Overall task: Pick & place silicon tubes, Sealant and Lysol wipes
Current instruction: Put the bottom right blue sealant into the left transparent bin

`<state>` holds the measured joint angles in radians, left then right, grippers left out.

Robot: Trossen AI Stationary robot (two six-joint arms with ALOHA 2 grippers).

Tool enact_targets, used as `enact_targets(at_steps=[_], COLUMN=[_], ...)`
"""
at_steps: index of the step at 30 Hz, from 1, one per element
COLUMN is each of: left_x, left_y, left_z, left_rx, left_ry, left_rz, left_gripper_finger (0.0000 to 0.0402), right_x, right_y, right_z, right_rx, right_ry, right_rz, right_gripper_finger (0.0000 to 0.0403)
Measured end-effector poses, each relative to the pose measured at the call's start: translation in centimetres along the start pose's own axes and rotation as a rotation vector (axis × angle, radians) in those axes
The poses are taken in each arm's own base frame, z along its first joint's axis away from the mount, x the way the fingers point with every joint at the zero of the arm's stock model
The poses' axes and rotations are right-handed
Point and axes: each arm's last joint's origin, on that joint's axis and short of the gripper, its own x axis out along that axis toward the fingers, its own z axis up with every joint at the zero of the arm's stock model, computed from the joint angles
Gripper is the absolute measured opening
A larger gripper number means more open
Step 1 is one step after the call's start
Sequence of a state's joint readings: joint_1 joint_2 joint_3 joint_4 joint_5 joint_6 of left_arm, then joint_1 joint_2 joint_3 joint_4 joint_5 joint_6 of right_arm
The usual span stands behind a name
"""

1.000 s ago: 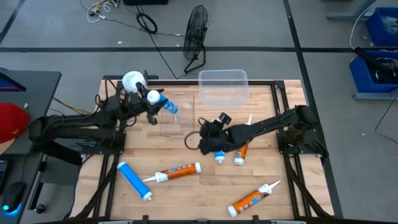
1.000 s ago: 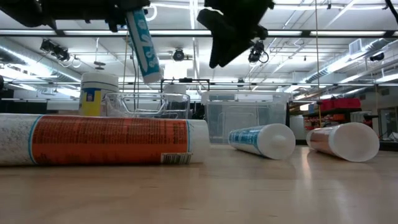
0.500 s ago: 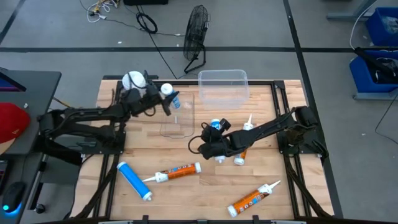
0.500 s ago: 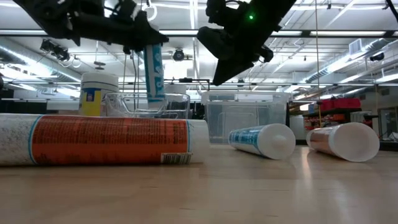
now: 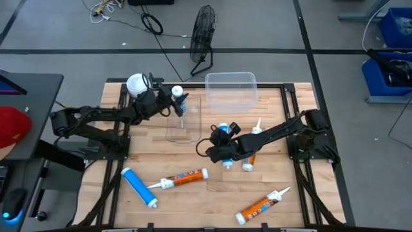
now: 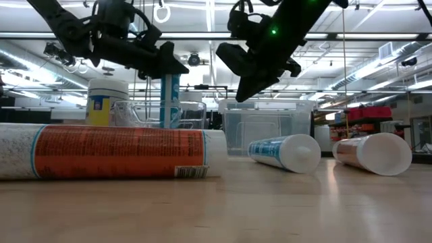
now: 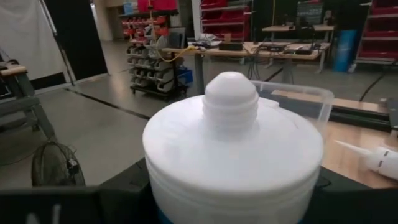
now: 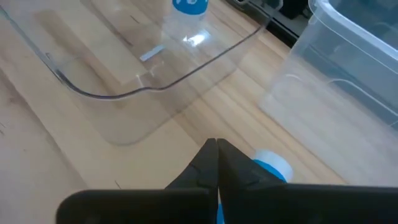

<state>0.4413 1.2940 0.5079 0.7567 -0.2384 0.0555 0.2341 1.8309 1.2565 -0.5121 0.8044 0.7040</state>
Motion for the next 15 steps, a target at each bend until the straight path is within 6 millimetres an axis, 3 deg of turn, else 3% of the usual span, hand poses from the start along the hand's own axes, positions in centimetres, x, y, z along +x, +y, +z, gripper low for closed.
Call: enact_targets(at_steps=[15], left_x=[-1.5], left_y=[0.2], left_z=[-2.3], left_rx=[-0.053], left_ry=[-0.032], left_rz=[0.044], left_gripper_finger=[0.0211], right_x=[0.1], right_y=[0.3], right_z=[0.1], right_rx=[0.037], right_ry=[-0.025], right_rz=[0.035], right_gripper_finger=[0.0])
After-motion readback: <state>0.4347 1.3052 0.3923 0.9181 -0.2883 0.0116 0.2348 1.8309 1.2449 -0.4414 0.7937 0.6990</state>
